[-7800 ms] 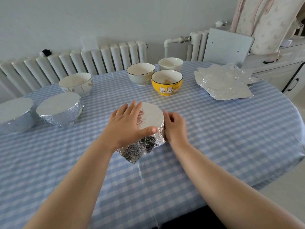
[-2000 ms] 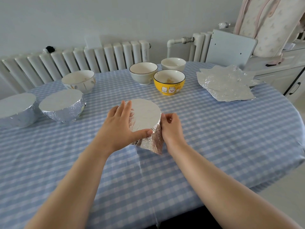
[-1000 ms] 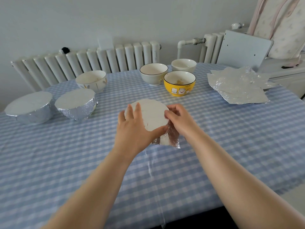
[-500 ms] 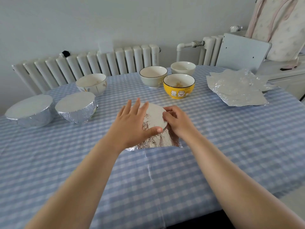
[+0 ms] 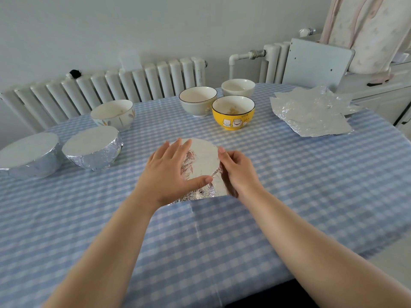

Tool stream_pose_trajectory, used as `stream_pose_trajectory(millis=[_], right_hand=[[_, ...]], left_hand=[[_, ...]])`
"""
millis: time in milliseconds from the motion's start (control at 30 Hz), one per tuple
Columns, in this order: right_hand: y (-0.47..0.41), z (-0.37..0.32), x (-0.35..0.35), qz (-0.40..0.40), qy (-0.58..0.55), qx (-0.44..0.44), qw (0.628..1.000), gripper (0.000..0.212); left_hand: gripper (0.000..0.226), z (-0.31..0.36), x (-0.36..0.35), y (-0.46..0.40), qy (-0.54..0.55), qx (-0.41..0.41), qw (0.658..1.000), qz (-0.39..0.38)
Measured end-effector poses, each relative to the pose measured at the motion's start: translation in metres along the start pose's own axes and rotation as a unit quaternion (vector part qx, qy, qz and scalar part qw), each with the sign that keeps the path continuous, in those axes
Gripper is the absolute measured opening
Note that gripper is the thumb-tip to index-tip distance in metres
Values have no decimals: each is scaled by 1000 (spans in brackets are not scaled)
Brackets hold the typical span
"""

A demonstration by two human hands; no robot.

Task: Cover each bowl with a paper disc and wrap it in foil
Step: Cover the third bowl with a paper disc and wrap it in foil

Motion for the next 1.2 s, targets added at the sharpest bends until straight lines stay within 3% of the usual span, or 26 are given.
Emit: stream_pose_trajectory(millis=[700, 967, 1067, 1200], right_hand=[[4, 1, 1, 65, 80, 19, 994, 26], [2, 3, 1, 50, 69, -17, 996, 27], [1, 4, -1, 54, 44, -17, 997, 11], [-1, 4, -4, 60, 47, 3, 997, 17]], left_hand=[[122, 0, -2, 1, 0, 2, 1000, 24], [125, -1, -3, 0, 0, -8, 1000, 24], [127, -2, -4, 0, -4, -7, 1000, 25], [127, -2, -5, 0, -1, -4, 1000, 22]])
Point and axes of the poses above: each hand's wrist, its own y-axis away from the middle knuckle, its own x-axis out of the back of the hand, z = x × y, the point moved 5 cm from there along -y, towards the middle knuckle, and after that the axes turned 7 degrees about z, right-handed, at the moved point
